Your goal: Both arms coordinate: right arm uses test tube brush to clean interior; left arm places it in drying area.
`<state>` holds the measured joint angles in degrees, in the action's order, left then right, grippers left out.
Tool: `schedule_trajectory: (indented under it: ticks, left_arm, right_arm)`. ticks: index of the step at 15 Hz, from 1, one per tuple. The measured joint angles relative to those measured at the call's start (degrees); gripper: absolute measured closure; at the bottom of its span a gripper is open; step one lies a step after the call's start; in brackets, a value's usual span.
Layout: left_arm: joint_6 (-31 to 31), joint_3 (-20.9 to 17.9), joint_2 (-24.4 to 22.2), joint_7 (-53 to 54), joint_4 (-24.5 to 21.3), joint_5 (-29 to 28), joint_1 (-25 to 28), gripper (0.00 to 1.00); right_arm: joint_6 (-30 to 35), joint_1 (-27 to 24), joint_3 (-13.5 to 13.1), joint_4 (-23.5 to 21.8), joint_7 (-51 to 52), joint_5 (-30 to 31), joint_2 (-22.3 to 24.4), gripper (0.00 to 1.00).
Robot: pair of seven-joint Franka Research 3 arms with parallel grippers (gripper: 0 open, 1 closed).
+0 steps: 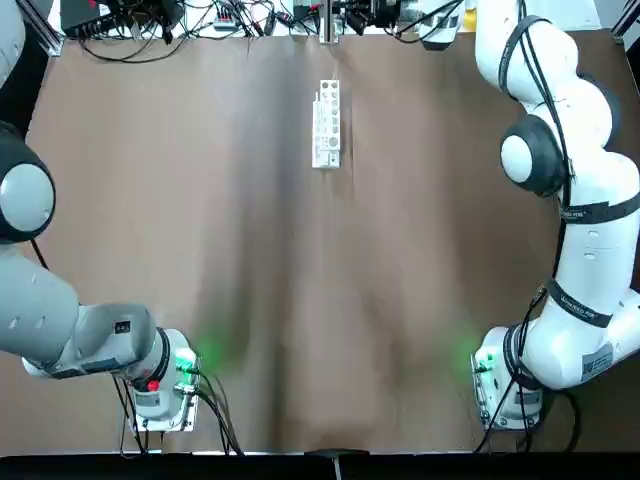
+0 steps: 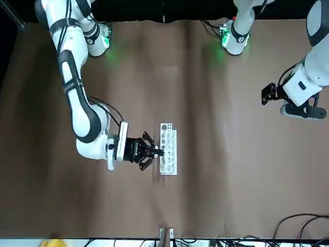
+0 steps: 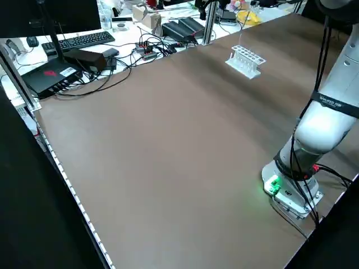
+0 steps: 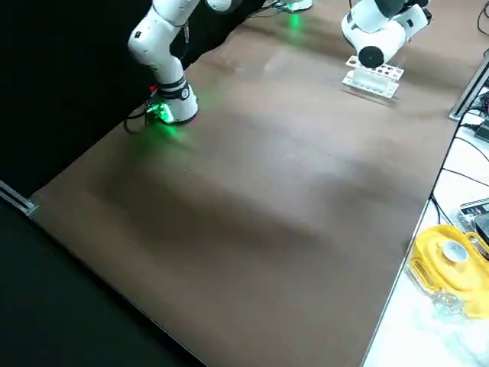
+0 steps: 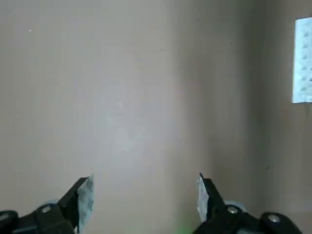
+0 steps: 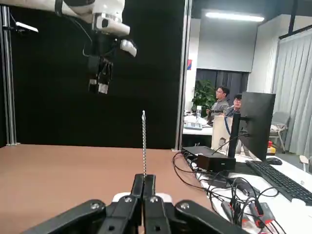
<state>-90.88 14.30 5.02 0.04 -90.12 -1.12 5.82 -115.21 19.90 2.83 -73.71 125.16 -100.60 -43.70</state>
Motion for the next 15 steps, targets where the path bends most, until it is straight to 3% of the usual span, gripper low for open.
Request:
schedule_trajectory:
  ticks: [5,10,13,14,15]
  left_arm:
    - [0.0,1.38,2.44,3.6,-0.01,0.07,-0.02,0.0]
    - [-1.48,1.55,6.95,17.81,0.36,4.4,1.22,0.0]
    - [-4.24,1.4,9.76,30.64,1.31,12.14,2.34,0.0]
    - [-4.96,1.33,11.57,38.61,1.44,18.63,3.99,0.0]
    - [-5.54,1.34,12.7,41.88,1.46,21.07,4.55,0.0]
  right_arm:
    - [3.39,-2.49,-0.37,0.0,-5.36,0.97,0.65,0.97]
    - [4.27,-7.74,-0.71,-1.04,-8.26,10.38,0.64,0.98]
    - [6.77,-11.74,-0.94,-4.17,-9.2,15.49,0.37,0.98]
    - [7.27,-13.7,-1.0,-6.25,-12.15,20.41,0.0,0.98]
    - [7.42,-14.3,-0.99,-6.79,-15.2,23.4,-0.12,0.98]
